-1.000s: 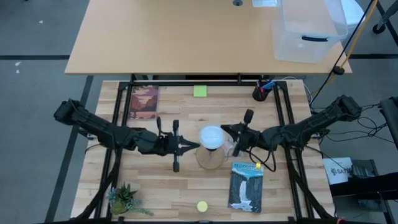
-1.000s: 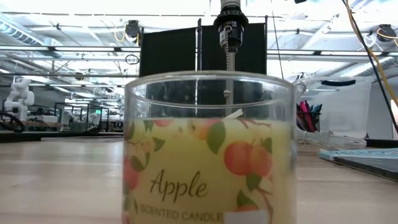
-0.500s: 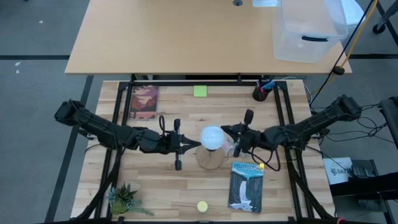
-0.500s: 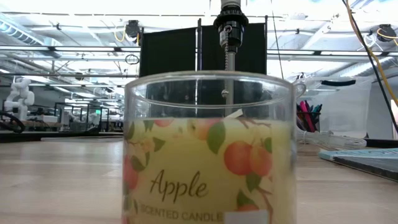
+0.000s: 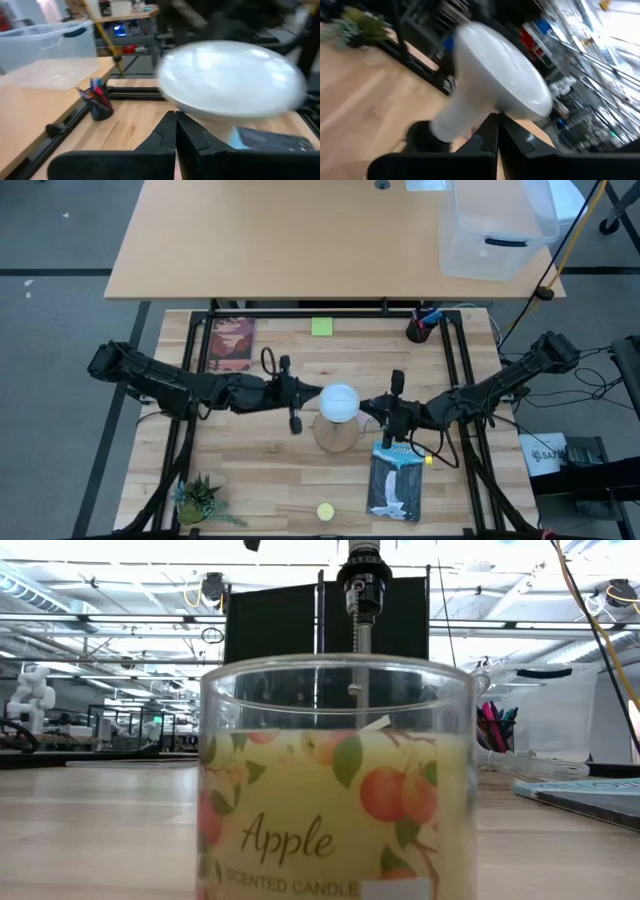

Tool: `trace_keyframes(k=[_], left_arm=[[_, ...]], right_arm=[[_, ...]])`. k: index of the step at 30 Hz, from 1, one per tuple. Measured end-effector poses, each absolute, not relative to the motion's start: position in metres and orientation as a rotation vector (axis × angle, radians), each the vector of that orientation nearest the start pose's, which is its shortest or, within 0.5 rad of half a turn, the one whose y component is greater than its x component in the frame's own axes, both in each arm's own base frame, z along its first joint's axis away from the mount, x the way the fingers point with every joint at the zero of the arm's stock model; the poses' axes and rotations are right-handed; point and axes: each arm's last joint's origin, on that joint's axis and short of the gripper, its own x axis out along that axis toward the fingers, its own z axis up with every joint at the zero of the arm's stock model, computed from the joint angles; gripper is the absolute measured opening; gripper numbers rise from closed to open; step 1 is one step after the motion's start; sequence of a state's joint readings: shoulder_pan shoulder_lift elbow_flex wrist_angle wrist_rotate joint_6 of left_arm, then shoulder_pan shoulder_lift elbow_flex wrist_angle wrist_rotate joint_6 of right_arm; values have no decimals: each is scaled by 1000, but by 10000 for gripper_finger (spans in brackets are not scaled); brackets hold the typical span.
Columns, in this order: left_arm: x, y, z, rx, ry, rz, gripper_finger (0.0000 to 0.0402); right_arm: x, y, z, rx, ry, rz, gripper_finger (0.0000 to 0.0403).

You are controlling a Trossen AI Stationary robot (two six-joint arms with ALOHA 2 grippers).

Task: Screw lightbulb
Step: Insert the white lightbulb into the brown lamp

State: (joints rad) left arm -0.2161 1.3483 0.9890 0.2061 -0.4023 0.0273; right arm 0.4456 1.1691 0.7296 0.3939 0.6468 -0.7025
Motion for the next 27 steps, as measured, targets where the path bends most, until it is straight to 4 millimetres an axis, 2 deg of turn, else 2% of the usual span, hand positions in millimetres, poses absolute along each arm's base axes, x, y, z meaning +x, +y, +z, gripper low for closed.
trace_keyframes(k=[6, 10, 16, 22, 27], left_arm=[[303, -39, 313, 31, 178, 236, 0], [302, -38, 314, 33, 174, 241, 0], [292, -50, 326, 65, 135, 193, 0], [285, -73, 335, 122, 68, 110, 0], [281, -84, 335, 137, 66, 82, 0]], right_arm=[[235, 99, 291, -723, 114, -169, 0], [233, 102, 289, -712, 130, -156, 0], [234, 97, 287, -706, 174, -227, 0], [238, 86, 289, -713, 180, -302, 0], [241, 78, 295, -736, 149, -344, 0]])
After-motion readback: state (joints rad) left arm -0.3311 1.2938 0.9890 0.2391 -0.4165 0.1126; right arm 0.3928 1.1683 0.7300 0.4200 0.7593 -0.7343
